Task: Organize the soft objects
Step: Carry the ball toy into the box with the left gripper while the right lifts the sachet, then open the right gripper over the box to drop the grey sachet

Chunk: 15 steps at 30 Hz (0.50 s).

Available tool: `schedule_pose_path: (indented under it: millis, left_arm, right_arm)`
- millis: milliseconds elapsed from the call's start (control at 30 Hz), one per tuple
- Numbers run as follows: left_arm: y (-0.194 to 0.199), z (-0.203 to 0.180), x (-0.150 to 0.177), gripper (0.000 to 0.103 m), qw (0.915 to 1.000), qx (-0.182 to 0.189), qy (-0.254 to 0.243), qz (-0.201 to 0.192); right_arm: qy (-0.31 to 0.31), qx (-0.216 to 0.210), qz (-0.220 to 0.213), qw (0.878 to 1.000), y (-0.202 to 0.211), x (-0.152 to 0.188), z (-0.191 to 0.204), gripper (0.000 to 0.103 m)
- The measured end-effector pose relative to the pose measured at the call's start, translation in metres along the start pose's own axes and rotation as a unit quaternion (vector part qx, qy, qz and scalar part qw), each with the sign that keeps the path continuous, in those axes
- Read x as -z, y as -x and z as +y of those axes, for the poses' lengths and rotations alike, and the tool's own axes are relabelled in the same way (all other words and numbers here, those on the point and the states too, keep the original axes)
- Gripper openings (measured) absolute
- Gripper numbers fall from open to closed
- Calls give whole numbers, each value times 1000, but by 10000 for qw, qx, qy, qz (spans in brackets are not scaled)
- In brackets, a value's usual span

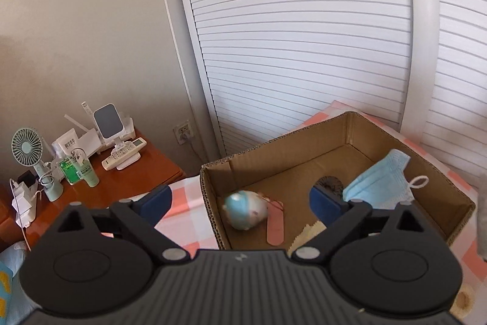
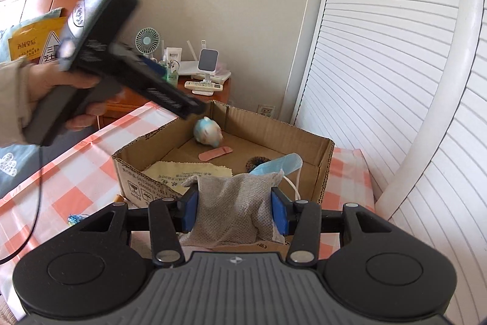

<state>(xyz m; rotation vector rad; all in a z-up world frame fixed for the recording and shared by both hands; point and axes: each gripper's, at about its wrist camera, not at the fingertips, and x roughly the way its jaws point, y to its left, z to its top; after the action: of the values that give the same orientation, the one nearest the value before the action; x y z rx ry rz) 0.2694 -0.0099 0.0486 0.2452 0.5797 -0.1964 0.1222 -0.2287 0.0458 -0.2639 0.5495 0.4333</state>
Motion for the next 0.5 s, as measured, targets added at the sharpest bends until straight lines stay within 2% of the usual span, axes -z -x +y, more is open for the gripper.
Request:
schedule_pose_path:
  millis: [133,333,367,433,467,500]
  left_arm:
    - [44,-2,21,102,10000,32,35,31]
    - [101,-11,71,102,9988,212,430,108]
    - [106,-13,80,102,9987,171,456,118]
    - [113,-20,96,102,9988,56,440,188]
    - [115,-22,103,102,9989,22,411,229]
    - [117,-24,109,102,9988,8,396,271]
  right_arm:
    - [-94,-19,20,10000,-10,-4,-7,53]
    - [-170,74,-6,9998,-27,-21,-13,54]
    - [-150,129,-70,9998,-29,-25,-12,59]
    - [-230,205,-146,9994,-33,-30,-11,81]
    - [-292,187,-132,9993,-35,-32,-11,97]
    - [-332,172,-177,9991,-35,-31,-10,103]
